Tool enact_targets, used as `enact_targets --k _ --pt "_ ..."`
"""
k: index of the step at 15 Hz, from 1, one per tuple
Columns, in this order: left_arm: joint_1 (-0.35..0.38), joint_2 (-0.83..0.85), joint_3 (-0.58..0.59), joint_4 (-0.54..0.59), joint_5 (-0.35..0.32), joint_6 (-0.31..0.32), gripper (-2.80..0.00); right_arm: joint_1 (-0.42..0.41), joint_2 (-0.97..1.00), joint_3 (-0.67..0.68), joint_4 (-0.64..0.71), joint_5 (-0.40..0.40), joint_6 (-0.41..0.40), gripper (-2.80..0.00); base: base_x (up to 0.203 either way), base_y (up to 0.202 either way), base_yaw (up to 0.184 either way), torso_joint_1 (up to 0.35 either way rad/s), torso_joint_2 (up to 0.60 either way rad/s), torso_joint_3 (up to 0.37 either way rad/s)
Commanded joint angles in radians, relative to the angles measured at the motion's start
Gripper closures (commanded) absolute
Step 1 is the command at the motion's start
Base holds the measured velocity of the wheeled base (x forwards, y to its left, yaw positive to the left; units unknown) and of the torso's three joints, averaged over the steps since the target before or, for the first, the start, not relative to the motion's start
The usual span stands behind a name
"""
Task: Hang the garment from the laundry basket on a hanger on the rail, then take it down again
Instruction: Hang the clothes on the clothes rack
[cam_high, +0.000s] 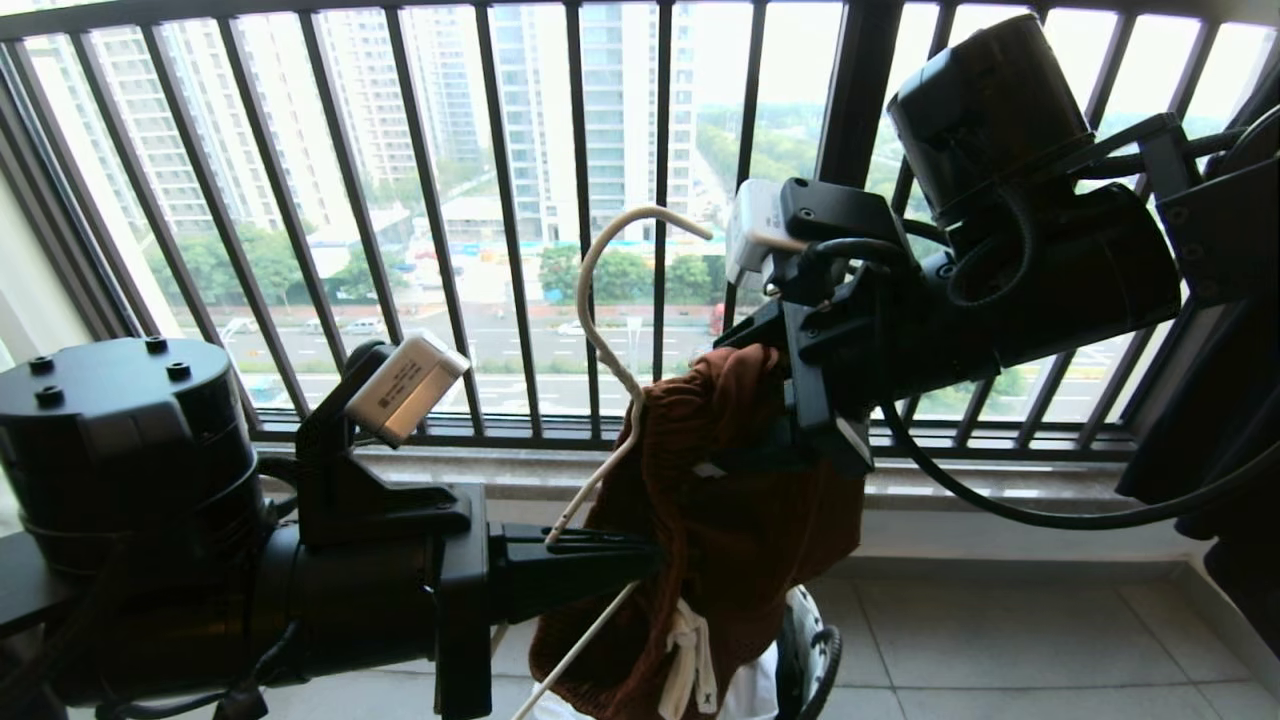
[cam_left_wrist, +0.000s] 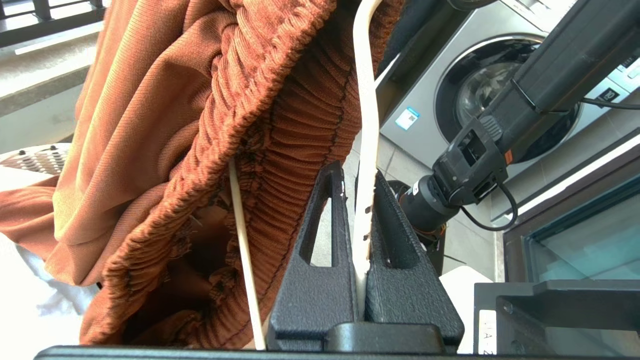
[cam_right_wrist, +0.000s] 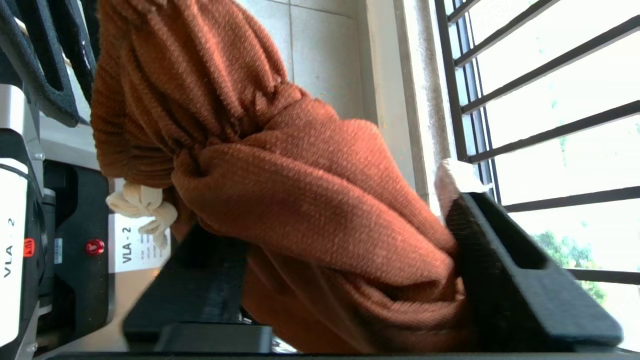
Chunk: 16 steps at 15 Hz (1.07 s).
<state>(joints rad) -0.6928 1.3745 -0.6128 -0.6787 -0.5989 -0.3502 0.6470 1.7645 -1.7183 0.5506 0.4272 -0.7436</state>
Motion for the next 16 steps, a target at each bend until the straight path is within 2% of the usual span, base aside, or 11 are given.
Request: enact_targets --k 1,15,16 --pt "0.000 0.000 -0.001 -0.005 -0.002 -0.003 0.00 0.000 -0.003 0.002 0.003 0.002 -0.003 0.00 0.000 0.000 0.000 0.000 0.00 0.000" --pt "0.001 0.008 0.001 -0.008 -0.001 0.000 0.00 0.000 -0.020 -0.010 0.005 0.001 -0.002 0.00 0.000 0.000 0.000 0.000 0.00 0.000" --pt "0.001 0.008 0.000 -0.008 0.001 0.002 -2.80 0.000 -0.020 -0.010 0.005 0.001 -0.002 0.00 0.000 0.000 0.000 0.000 0.00 0.000"
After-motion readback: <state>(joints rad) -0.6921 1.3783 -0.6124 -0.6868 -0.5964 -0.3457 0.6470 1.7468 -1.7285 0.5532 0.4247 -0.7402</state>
